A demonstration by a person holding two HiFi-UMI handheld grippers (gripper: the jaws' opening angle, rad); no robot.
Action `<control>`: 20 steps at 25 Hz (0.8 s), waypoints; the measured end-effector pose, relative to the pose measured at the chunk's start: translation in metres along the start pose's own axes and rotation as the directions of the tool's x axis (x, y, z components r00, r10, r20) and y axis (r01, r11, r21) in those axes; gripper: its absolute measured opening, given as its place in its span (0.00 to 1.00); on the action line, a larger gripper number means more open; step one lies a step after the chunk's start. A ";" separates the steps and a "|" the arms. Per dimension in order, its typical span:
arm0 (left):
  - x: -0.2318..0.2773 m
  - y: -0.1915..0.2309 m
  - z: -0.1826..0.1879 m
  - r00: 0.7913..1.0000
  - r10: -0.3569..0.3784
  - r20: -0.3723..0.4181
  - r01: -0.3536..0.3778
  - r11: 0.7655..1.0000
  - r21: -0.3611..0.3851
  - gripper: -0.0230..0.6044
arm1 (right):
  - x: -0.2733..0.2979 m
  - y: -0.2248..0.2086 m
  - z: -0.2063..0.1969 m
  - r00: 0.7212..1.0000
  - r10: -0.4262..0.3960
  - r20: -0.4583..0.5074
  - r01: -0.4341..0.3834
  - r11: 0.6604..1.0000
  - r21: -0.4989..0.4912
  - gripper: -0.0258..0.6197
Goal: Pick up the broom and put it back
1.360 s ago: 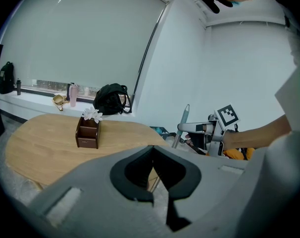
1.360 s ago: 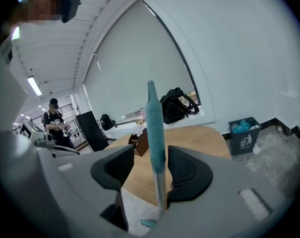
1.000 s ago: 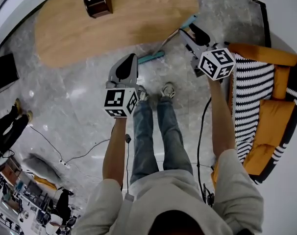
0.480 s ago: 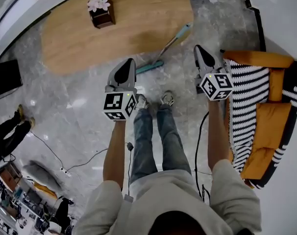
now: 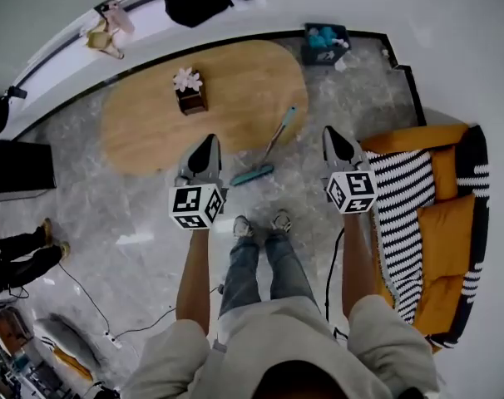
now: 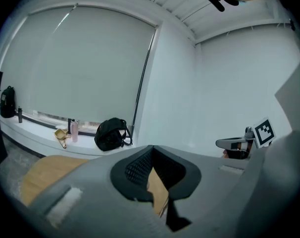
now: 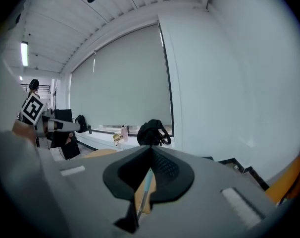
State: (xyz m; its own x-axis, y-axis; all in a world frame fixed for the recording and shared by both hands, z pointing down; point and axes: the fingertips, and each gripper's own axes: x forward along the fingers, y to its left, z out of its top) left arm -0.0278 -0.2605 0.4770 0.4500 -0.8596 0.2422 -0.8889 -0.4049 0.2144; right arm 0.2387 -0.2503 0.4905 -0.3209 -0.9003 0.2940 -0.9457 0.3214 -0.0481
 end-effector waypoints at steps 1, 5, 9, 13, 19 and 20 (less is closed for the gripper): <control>0.001 0.001 0.016 1.000 -0.001 0.019 0.001 1.000 0.009 0.04 | -0.002 0.000 0.015 1.000 -0.005 0.015 0.005 1.000 -0.018 0.04; -0.021 -0.006 0.067 0.999 0.004 0.051 -0.006 0.999 0.033 0.04 | -0.033 0.006 0.062 0.998 -0.033 0.048 0.033 0.999 -0.015 0.04; -0.043 -0.010 0.109 0.996 0.007 0.085 -0.012 0.998 0.060 0.04 | -0.059 0.009 0.111 0.993 -0.062 0.101 0.063 0.998 -0.004 0.04; -0.058 -0.014 0.133 0.994 0.006 0.106 -0.014 0.997 0.082 0.04 | -0.076 0.007 0.140 0.988 -0.080 0.129 0.080 0.997 0.003 0.04; -0.081 -0.018 0.154 0.990 0.003 0.139 -0.017 0.995 0.102 0.04 | -0.100 0.014 0.167 0.983 -0.080 0.164 0.082 0.997 -0.008 0.04; -0.083 -0.019 0.157 0.990 0.001 0.144 -0.016 0.994 0.104 0.04 | -0.102 0.014 0.170 0.982 -0.081 0.171 0.084 0.996 -0.006 0.04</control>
State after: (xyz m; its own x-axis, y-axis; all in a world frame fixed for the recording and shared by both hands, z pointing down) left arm -0.0618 -0.2299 0.3042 0.4320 -0.8959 0.1033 -0.9001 -0.4213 0.1106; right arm 0.2493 -0.2033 0.2978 -0.2469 -0.9604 0.1289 -0.9689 0.2468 -0.0172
